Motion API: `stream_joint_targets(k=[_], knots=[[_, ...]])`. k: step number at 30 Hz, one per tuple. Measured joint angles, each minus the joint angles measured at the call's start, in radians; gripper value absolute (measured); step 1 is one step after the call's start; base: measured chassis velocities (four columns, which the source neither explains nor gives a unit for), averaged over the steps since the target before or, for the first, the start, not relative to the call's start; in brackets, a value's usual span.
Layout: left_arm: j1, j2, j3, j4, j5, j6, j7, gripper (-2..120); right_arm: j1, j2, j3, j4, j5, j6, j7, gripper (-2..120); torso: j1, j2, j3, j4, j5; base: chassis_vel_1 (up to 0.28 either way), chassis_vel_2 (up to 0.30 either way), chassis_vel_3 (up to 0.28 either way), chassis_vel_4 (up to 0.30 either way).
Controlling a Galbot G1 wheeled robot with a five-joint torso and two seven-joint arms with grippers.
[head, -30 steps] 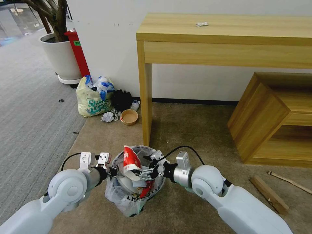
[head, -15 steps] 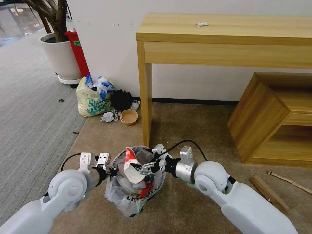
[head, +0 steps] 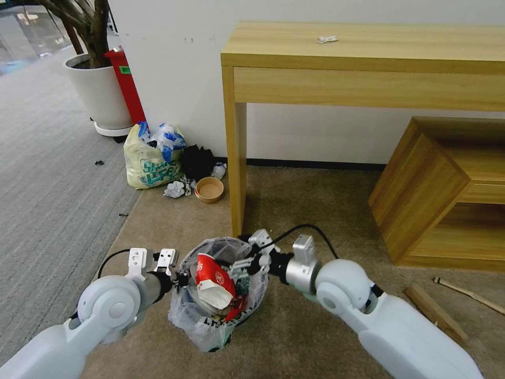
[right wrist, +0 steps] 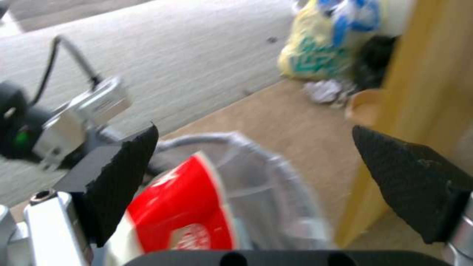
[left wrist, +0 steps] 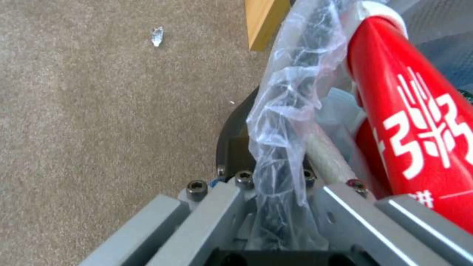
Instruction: Pick up the trash bin and place the garbage on the floor into it.
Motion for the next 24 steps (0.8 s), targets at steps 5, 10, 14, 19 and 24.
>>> stream_joint_targets(k=[5, 10, 14, 19, 24], knots=[[0.027, -0.006, -0.009, -0.002, 0.013, 0.0, -0.006, 0, -0.043, -0.01, 0.056, -0.004, -0.033, 0.028, 0.089, 100, 0.0, 0.0, 0.0, 0.0, 0.0, 0.0, 0.0, 0.0, 0.0], [0.046, -0.002, -0.026, -0.015, 0.015, 0.0, -0.01, 0, -0.124, -0.006, 0.156, -0.032, -0.093, 0.038, 0.131, 100, 0.0, 0.0, 0.0, 0.0, 0.0, 0.0, 0.0, 0.0, 0.0], [0.043, -0.005, -0.03, -0.02, 0.013, 0.0, -0.011, 0, -0.188, 0.001, 0.252, -0.097, -0.104, 0.049, 0.134, 100, 0.0, 0.0, 0.0, -0.0002, 0.0001, 0.0, 0.0, 0.0, 0.0], [0.04, -0.015, -0.029, -0.02, 0.013, 0.0, -0.011, 0, -0.228, 0.005, 0.331, -0.192, -0.124, 0.056, 0.129, 100, 0.0, 0.0, 0.0, -0.0002, 0.0003, 0.0, 0.0, 0.0, 0.0], [0.038, -0.025, -0.028, -0.021, 0.014, 0.0, -0.008, 0, -0.246, 0.005, 0.397, -0.308, -0.127, 0.071, 0.109, 100, 0.0, 0.0, 0.0, -0.0001, 0.0001, 0.0, 0.0, 0.0, 0.0]])
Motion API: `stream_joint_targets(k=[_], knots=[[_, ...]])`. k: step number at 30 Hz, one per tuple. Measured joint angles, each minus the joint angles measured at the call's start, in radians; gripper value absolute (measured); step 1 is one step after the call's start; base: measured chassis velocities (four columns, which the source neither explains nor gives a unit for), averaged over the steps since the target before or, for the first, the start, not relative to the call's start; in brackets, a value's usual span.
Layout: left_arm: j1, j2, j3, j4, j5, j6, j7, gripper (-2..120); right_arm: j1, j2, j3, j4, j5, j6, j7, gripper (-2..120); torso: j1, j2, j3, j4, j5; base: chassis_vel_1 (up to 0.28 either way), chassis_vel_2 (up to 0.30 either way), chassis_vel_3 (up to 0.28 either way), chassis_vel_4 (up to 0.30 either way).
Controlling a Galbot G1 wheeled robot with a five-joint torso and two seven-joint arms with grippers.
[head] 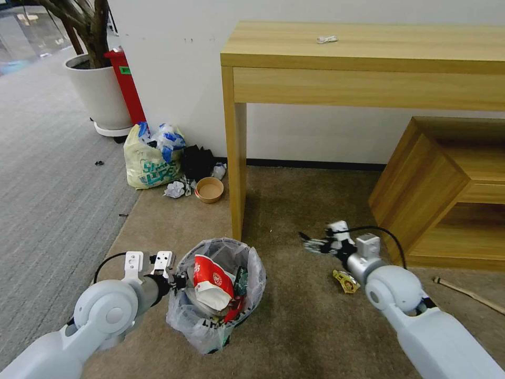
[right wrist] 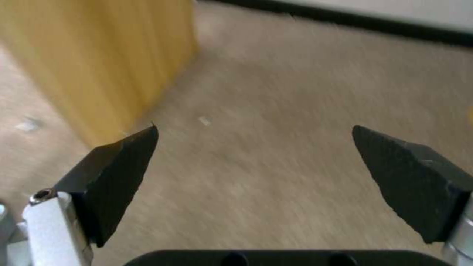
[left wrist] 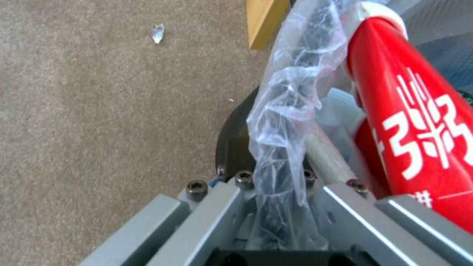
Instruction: Pick up the trash bin and place the garbage on the floor into it.
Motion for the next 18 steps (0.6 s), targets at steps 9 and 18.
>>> stream_joint_targets(k=[9, 18], knots=[[-0.003, -0.003, 0.0, -0.002, 0.001, 0.0, 0.006, 0, 0.058, 0.024, 0.015, -0.368, 0.019, 0.056, -0.045, 100, 0.0, 0.0, 0.0, 0.0, 0.0003, 0.0, 0.0, 0.0, 0.0], [-0.012, -0.006, 0.015, 0.005, 0.002, 0.0, 0.015, 0, 0.116, 0.045, -0.007, -0.556, 0.037, 0.047, -0.065, 100, 0.0, 0.0, 0.0, 0.0, -0.0001, 0.0, 0.0, 0.0, 0.0]])
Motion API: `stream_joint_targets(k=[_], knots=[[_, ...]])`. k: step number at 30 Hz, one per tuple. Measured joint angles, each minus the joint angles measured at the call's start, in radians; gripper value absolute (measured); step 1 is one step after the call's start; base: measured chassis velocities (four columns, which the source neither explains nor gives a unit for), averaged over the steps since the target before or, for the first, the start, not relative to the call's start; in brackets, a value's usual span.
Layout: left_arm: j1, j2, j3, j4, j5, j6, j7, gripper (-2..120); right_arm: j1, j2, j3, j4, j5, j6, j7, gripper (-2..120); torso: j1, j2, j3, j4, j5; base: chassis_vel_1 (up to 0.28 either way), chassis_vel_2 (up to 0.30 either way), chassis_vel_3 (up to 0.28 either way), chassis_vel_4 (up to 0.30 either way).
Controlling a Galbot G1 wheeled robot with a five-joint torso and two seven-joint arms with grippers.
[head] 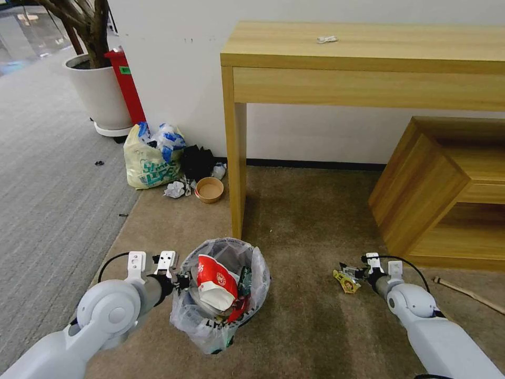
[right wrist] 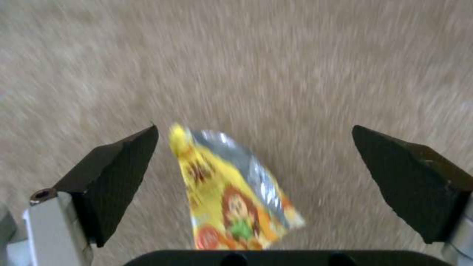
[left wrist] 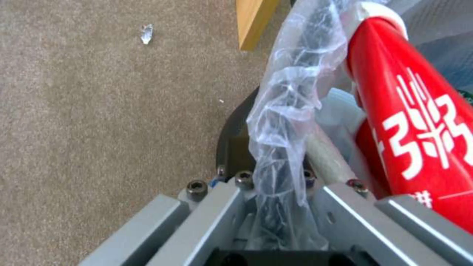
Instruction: Pick up the trash bin and place the garbage on the floor into it.
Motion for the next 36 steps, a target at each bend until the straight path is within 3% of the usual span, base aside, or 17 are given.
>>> stream_joint_targets(k=[11, 15, 18, 23, 26, 31, 34, 36], knots=[[0.001, 0.003, 0.002, 0.0, 0.001, 0.0, 0.0, 0, 0.044, 0.04, -0.04, -0.143, -0.031, 0.002, -0.018, 98, 0.0, 0.0, 0.0, 0.0, 0.0, 0.0, 0.0, 0.0, 0.0], [0.001, 0.005, 0.002, -0.001, 0.001, 0.0, 0.0, 0, 0.052, 0.051, -0.044, -0.159, -0.044, 0.012, -0.03, 86, 0.0, 0.0, 0.0, 0.0, -0.0001, 0.0, 0.0, 0.0, 0.0], [0.002, 0.009, 0.002, -0.006, 0.0, 0.0, 0.0, 0, 0.068, 0.068, -0.049, -0.183, -0.059, 0.02, -0.046, 69, 0.0, 0.0, 0.0, 0.0, -0.0002, 0.0, 0.0, 0.0, 0.0], [0.006, 0.011, 0.001, -0.011, 0.0, 0.0, 0.0, 0, 0.069, 0.077, -0.049, -0.184, -0.068, 0.022, -0.045, 55, 0.0, 0.0, 0.0, 0.0, -0.0002, 0.0, 0.0, 0.0, 0.0], [0.006, 0.013, 0.0, -0.014, 0.0, 0.0, 0.0, 0, 0.066, 0.089, -0.047, -0.18, -0.07, 0.022, -0.033, 41, 0.0, 0.0, 0.0, 0.0, 0.0, 0.0, 0.0, 0.0, 0.0], [0.007, 0.015, 0.0, -0.017, -0.001, 0.0, -0.001, 0, 0.062, 0.096, -0.043, -0.181, -0.073, 0.022, -0.021, 28, 0.0, 0.0, 0.0, 0.0, -0.0001, 0.0, 0.0, 0.0, 0.0], [0.009, 0.016, 0.001, -0.02, -0.002, 0.0, -0.001, 0, 0.058, 0.096, -0.033, -0.177, -0.077, 0.024, -0.013, 13, 0.0, 0.0, 0.0, 0.0001, -0.0001, 0.0, 0.0, 0.0, 0.0], [0.009, 0.017, 0.001, -0.02, -0.002, 0.0, -0.001, 0, 0.057, 0.096, -0.031, -0.175, -0.077, 0.024, -0.013, 11, 0.0, 0.0, 0.0, 0.0, -0.0001, 0.0, 0.0, 0.0, 0.0]])
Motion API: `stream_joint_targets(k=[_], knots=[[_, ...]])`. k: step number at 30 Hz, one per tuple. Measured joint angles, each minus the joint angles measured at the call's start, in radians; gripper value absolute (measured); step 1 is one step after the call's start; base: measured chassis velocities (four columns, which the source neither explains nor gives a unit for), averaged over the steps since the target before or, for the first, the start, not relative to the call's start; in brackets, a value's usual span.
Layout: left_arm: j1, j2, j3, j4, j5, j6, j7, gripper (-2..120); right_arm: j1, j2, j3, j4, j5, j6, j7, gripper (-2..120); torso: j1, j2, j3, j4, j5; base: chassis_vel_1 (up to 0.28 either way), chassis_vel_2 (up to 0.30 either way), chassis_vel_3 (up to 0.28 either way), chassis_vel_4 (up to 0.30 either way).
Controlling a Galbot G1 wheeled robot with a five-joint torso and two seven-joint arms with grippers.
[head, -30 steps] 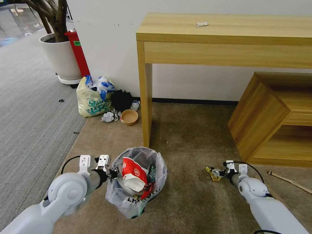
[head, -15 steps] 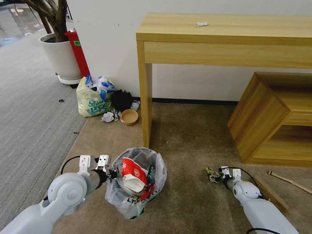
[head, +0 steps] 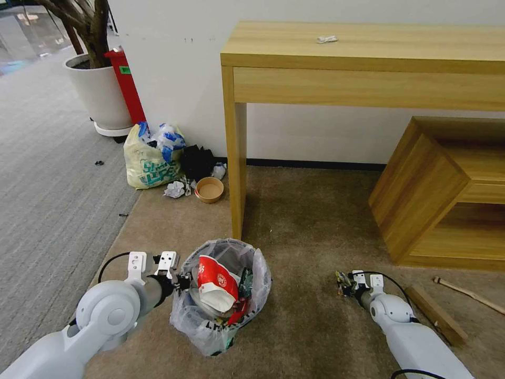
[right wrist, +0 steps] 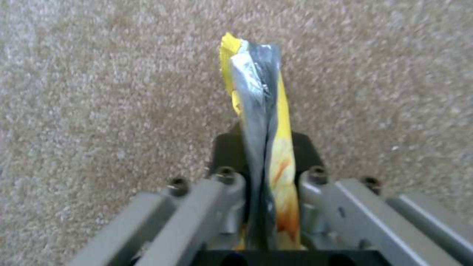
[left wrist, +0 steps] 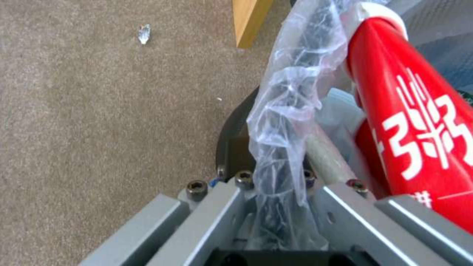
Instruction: Pick up the trash bin and place the garbage on the floor into it.
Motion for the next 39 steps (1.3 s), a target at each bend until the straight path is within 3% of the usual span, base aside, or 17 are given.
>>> stream_joint_targets(k=[2, 7, 10, 11, 14, 18, 20, 28, 39], knots=[[0.0, 0.003, 0.0, -0.002, -0.001, 0.0, -0.001, 0, -0.011, -0.009, 0.017, 0.028, -0.003, 0.0, 0.003, 0, 0.0, 0.0, 0.0, 0.0, 0.0003, 0.0, 0.0, 0.0, 0.0], [0.0, 0.008, 0.0, -0.008, -0.005, 0.0, -0.003, 0, -0.046, -0.03, 0.057, 0.148, -0.01, 0.014, 0.009, 0, 0.0, 0.0, 0.0, -0.0002, 0.0002, 0.0, 0.0, 0.0, 0.0], [0.0, 0.012, 0.0, -0.01, -0.006, 0.0, -0.005, 0, -0.085, -0.068, 0.091, 0.334, -0.019, 0.031, 0.007, 0, 0.0, 0.0, 0.0, -0.0001, -0.0001, 0.0, 0.0, 0.0, 0.0], [0.0, 0.012, 0.0, -0.01, -0.006, 0.0, -0.005, 0, -0.085, -0.068, 0.091, 0.334, -0.019, 0.031, 0.007, 0, 0.0, 0.0, 0.0, -0.0001, -0.0001, 0.0, 0.0, 0.0, 0.0], [-0.005, 0.012, 0.001, -0.005, -0.008, 0.0, -0.005, 0, -0.107, -0.108, 0.097, 0.542, 0.001, 0.01, -0.013, 0, 0.0, 0.0, 0.0, -0.0004, 0.0001, 0.0, 0.0, 0.0, 0.0], [-0.012, 0.013, 0.007, 0.0, -0.01, 0.0, -0.005, 0, -0.095, -0.13, 0.068, 0.685, 0.048, -0.025, -0.013, 0, 0.0, 0.0, 0.0, -0.0001, -0.0005, 0.0, 0.0, 0.0, 0.0], [-0.024, 0.016, 0.017, 0.007, -0.012, 0.0, -0.004, 0, -0.053, -0.148, 0.004, 0.814, 0.118, -0.066, -0.002, 0, 0.0, 0.0, 0.0, 0.0003, -0.0003, 0.0, 0.0, 0.0, 0.0], [-0.048, 0.04, 0.045, 0.018, -0.02, 0.0, 0.0, 0, 0.066, -0.178, -0.199, 1.02, 0.173, -0.124, -0.089, 0, 0.0, 0.0, 0.0, 0.0002, 0.0, 0.0, 0.0, 0.0, 0.0], [-0.058, 0.04, 0.058, 0.023, -0.019, 0.0, 0.007, 0, 0.152, -0.18, -0.442, 1.068, 0.192, -0.158, -0.09, 0, 0.0, 0.0, 0.0, 0.0, 0.0, 0.0, 0.0, 0.0, 0.0]])
